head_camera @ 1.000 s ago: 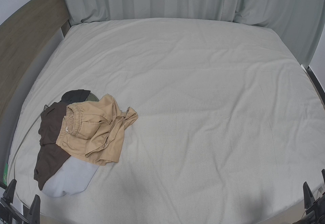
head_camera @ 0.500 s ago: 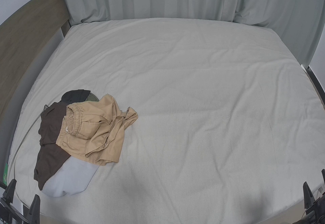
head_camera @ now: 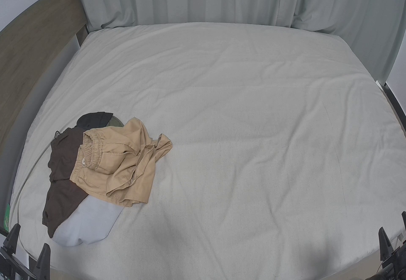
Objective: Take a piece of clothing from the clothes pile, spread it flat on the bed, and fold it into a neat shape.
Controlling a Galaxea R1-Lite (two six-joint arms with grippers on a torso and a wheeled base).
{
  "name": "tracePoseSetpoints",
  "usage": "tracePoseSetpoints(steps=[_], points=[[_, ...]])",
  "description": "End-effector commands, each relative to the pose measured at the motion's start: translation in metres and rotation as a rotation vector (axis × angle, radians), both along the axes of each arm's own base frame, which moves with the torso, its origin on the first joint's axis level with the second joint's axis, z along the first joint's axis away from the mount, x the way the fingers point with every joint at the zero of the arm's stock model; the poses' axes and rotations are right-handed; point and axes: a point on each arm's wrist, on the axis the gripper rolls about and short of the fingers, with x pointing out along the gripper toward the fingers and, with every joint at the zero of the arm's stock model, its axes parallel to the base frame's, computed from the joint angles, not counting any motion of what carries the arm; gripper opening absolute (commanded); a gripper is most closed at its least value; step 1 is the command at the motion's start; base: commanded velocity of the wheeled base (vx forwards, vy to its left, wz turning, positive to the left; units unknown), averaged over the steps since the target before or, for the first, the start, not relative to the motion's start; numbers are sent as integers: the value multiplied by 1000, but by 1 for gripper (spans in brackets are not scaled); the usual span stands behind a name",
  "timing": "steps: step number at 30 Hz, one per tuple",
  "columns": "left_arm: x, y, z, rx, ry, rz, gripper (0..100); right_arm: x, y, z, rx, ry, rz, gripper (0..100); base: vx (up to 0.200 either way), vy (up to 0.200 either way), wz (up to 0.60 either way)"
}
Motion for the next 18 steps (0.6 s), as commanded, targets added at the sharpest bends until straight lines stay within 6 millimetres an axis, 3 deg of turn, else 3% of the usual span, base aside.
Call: tracePoseSetpoints(steps=[1,18], points=[[0,0,-5,1,1,-1,100,0,0,-5,0,1,1,100,0,0,0],[0,0,-5,1,1,-1,100,0,0,-5,0,1,1,100,0,0,0]])
